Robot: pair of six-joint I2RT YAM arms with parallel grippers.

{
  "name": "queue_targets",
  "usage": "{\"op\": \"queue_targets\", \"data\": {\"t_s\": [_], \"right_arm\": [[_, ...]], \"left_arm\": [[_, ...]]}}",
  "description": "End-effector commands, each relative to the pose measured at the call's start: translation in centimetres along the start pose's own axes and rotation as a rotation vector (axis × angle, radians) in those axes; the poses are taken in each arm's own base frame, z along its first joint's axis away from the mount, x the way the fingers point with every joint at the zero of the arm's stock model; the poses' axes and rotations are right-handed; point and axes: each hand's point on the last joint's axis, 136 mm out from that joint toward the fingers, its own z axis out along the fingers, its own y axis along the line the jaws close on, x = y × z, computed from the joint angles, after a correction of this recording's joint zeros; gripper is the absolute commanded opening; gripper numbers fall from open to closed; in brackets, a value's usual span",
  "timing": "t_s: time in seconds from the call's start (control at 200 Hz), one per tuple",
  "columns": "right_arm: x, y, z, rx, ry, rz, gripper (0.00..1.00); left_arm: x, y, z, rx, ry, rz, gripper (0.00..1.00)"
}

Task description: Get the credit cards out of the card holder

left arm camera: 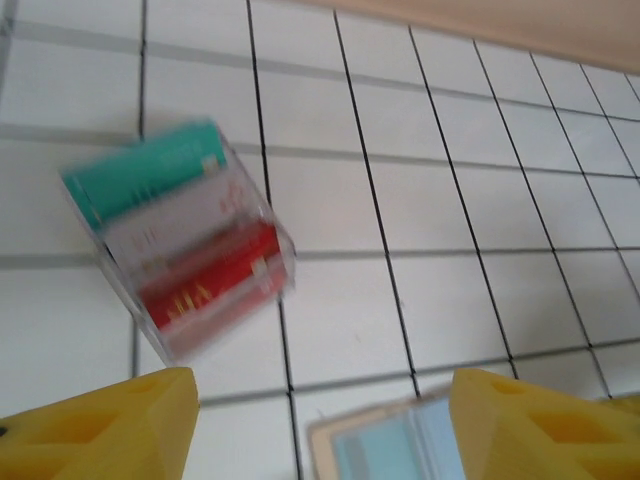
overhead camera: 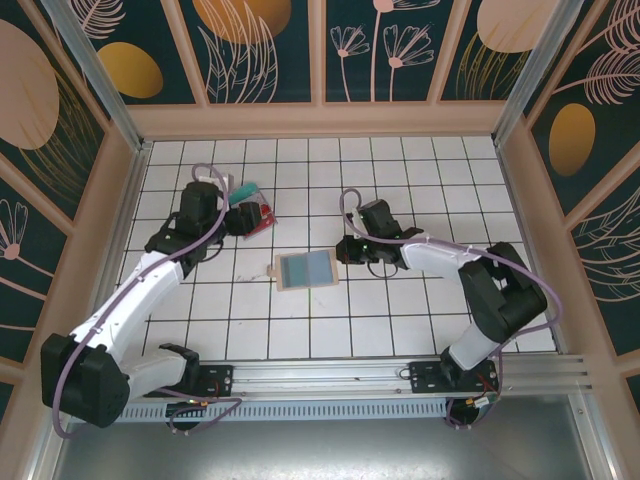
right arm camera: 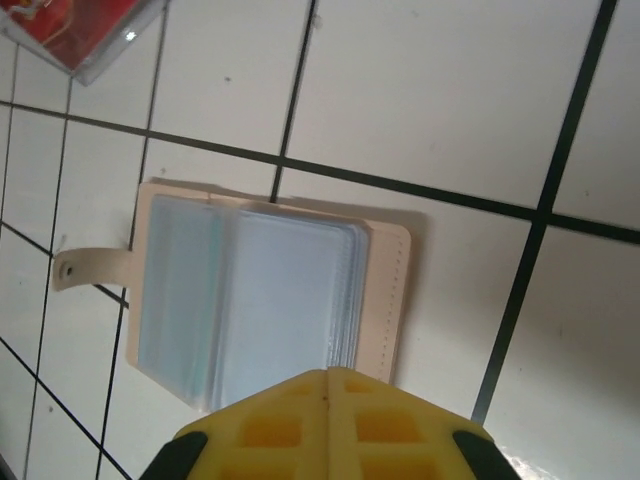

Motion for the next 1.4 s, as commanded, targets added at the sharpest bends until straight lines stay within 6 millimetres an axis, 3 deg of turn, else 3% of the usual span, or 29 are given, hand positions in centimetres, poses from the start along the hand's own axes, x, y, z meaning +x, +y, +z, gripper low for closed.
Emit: {"op": "queue_targets", "data": {"t_s": [0.0, 0.385, 0.591, 1.031, 1.391], "right_arm": [[0.9, 0.1, 0.8, -0.009, 0.032, 0.022, 0.00], [3.9, -2.1, 2.8, 0.022, 0.100, 0.076, 0.00], [4.3, -2.3, 3.4, 0.029, 0.113, 0.085, 0.00], [4.5, -2.1, 3.7, 0.028, 0.123, 0.093, 0.00], [4.6, -2.0, 3.9, 0.015, 0.126, 0.104, 0.00]], "left_arm": [[2.2, -1.0, 0.5, 0.105, 0.062, -0.212, 0.63], [11.0, -3.7, 2.9, 0.153, 0.216, -0.392, 0.64], [13.8, -4.6, 4.3, 0.128, 0.295, -0.377, 0.63], [16.1, -4.6, 7.1, 0.097, 0.386, -0.332, 0.62], [17.5, -3.6, 7.8, 0.036, 0.434, -0.321, 0.61]]}}
